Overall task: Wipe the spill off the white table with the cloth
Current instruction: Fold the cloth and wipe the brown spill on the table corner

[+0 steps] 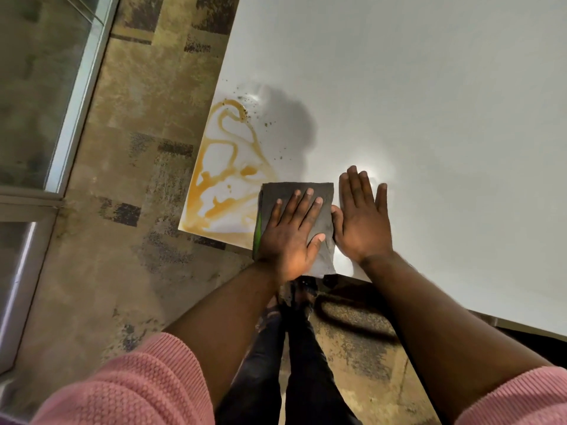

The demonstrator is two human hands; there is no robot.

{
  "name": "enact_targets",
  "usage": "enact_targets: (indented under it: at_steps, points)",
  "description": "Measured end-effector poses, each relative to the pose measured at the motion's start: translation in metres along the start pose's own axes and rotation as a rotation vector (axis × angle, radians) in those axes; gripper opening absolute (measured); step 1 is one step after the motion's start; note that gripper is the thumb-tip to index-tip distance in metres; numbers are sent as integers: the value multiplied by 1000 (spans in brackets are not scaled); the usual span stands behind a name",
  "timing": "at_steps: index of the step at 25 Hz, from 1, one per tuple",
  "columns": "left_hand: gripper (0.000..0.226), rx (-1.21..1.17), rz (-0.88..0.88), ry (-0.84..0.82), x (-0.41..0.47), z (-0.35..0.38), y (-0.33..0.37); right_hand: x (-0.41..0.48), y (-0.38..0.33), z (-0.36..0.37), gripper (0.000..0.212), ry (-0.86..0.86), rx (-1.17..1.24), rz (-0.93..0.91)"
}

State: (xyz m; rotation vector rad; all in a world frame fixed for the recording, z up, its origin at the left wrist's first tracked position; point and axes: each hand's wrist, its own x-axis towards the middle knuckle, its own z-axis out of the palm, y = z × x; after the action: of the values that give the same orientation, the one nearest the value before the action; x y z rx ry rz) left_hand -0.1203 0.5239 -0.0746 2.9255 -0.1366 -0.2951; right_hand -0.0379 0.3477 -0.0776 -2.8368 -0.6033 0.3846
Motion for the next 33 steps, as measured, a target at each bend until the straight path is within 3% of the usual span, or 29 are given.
enact_targets:
  at_steps: [5,12,18,28,33]
  points:
    - [72,33,35,-13,22,-10,-28,10,-13,1,65,-27,-36,-17]
    - [78,-5,-102,64,-31,13,-14,9,-14,4,66,-3,-45,-14]
    - [73,-36,-200,12,-17,4,0,10,-14,8,66,7,-63,-6]
    - [64,-27,-56,37,2,-14,-58,8,-12,13,67,59,-47,-1]
    - [67,9,-102,9,-23,-8,-45,9,-14,14,67,68,-44,-13]
